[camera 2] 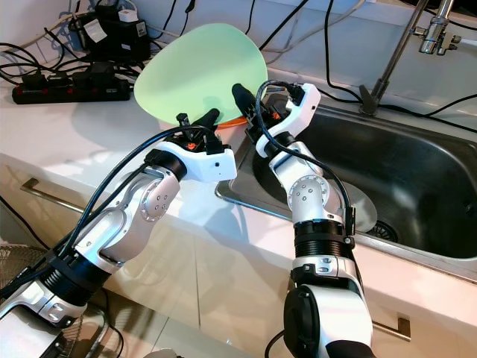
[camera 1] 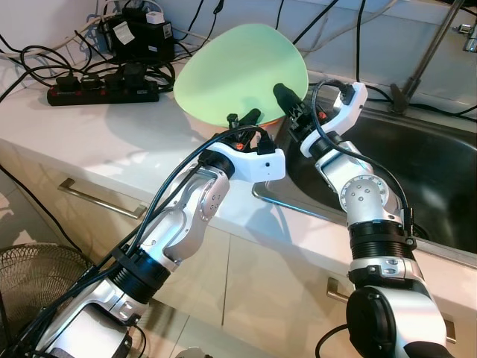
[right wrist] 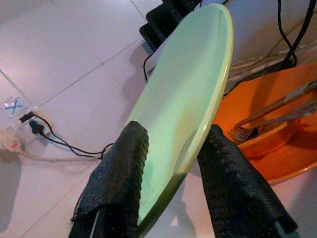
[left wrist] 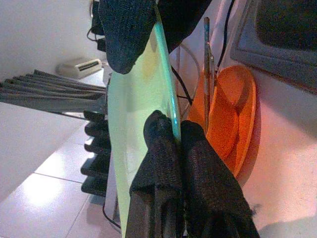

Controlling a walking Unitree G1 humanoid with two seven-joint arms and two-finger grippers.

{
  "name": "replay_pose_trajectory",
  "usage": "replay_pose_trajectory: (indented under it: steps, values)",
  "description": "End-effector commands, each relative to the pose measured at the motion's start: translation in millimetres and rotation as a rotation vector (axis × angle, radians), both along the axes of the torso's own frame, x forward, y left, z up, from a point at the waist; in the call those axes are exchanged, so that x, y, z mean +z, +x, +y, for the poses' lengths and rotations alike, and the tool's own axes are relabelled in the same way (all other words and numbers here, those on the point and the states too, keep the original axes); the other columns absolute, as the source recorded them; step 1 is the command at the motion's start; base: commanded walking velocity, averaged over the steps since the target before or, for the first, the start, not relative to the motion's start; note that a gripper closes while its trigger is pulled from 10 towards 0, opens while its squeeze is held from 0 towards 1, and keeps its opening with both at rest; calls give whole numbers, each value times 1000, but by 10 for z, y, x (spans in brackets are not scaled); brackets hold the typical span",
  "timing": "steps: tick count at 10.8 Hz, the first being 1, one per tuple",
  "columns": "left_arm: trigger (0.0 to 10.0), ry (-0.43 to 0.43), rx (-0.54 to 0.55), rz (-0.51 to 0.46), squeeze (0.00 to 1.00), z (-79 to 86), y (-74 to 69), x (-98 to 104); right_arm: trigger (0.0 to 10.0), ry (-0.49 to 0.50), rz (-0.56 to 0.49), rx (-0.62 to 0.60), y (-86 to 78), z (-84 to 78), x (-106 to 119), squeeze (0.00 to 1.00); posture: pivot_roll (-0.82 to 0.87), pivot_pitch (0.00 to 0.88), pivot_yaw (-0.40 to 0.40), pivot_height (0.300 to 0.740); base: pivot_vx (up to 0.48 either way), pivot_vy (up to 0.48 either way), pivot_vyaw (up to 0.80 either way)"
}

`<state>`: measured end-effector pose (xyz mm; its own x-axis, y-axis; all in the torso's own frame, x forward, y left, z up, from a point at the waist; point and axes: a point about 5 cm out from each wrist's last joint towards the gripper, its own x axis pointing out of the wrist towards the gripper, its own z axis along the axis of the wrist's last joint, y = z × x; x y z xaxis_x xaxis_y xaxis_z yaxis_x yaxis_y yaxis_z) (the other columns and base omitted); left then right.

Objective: Kitchen organization

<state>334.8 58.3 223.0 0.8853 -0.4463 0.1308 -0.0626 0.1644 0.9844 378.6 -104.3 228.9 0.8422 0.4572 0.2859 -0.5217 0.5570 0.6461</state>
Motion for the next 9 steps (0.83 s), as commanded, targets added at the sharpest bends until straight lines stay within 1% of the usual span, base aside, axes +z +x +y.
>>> replay_pose_trajectory:
  steps: [1,6,7,8,9]
  values:
    - [10000,-12,-19,-95,0,-43,-5,202,0,-3,4,7,-15,6,5,0,226,0,-32,717,0,0,0]
    - [10000,-19,-22,-97,0,-47,-6,198,0,20,13,7,-13,2,3,0,225,0,-33,717,0,0,0]
    - [10000,-37,-28,-80,1000,-47,-3,192,0,32,14,5,-10,-4,10,0,224,0,-32,717,0,0,0]
    - [10000,-43,-31,-76,1000,-47,-4,192,0,39,16,2,-7,-11,14,0,225,0,-33,717,0,0,0]
    - [10000,-53,-39,-66,1000,-49,-13,186,0,70,23,-24,12,-55,19,0,227,0,-33,717,0,0,0]
